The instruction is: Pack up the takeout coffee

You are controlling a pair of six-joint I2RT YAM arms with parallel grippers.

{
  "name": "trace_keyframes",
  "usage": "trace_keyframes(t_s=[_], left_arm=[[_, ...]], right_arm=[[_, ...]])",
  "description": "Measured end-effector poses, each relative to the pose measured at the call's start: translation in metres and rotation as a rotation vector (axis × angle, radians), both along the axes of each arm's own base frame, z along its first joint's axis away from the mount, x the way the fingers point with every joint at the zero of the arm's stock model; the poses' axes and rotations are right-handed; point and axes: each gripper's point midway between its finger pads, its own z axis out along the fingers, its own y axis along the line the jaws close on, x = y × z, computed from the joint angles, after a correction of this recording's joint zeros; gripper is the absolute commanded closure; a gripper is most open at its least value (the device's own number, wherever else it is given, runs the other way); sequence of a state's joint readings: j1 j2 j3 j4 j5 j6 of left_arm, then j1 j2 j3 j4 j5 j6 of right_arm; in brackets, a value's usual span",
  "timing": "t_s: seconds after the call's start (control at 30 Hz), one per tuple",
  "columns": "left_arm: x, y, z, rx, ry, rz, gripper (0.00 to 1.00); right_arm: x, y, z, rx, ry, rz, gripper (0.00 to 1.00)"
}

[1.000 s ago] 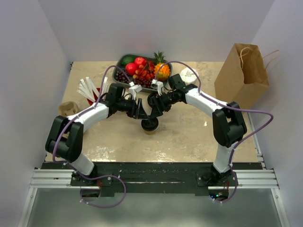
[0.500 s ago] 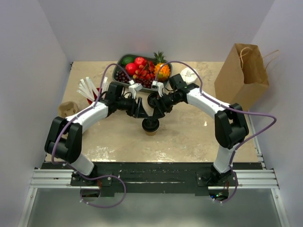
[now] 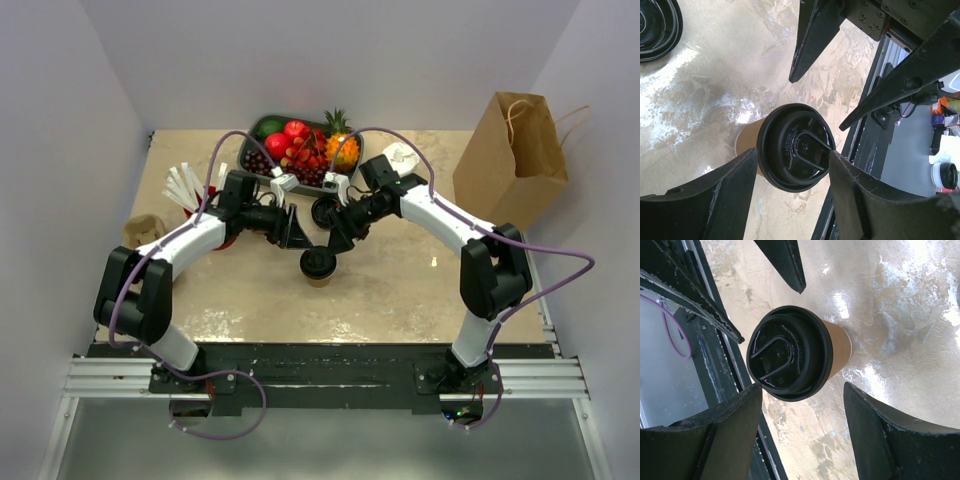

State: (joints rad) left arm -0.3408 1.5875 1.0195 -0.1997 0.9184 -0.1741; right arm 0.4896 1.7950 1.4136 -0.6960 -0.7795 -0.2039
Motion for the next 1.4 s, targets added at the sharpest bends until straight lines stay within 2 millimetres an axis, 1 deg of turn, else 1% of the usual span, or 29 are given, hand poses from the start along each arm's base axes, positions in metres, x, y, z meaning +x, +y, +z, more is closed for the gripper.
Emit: trace_keyframes(t_s=[0.3, 0.6, 0.87, 1.03, 1.17, 1.4], left_arm=[[-0.003, -0.004, -0.007, -0.005, 0.027, -0.016, 0.37], [-0.015, -0.018, -0.020, 0.015, 0.048, -0.064, 0.38], [-0.018, -0.015, -0.039, 0.053, 0.085, -0.075, 0.41], [-0.021, -0.016, -0.042, 0.053, 0.081, -0.099, 0.44], [-0.025, -0.019, -0.045, 0.037, 0.098, -0.124, 0.46], [-0.027, -0.023, -0.049, 0.009, 0.111, -0.156, 0.47]], right_arm=[[0.000, 0.002, -0.003, 0.004, 0.016, -0.004, 0.31], [-0.005, 0.003, -0.032, -0.025, 0.122, 0.001, 0.33], [-0.012, -0.002, -0.033, -0.006, 0.155, 0.026, 0.36], [-0.019, -0.005, -0.037, 0.039, 0.195, 0.037, 0.36], [-0.027, -0.003, -0.040, 0.106, 0.223, 0.048, 0.37], [-0.031, 0.003, -0.041, 0.174, 0.235, 0.062, 0.37]])
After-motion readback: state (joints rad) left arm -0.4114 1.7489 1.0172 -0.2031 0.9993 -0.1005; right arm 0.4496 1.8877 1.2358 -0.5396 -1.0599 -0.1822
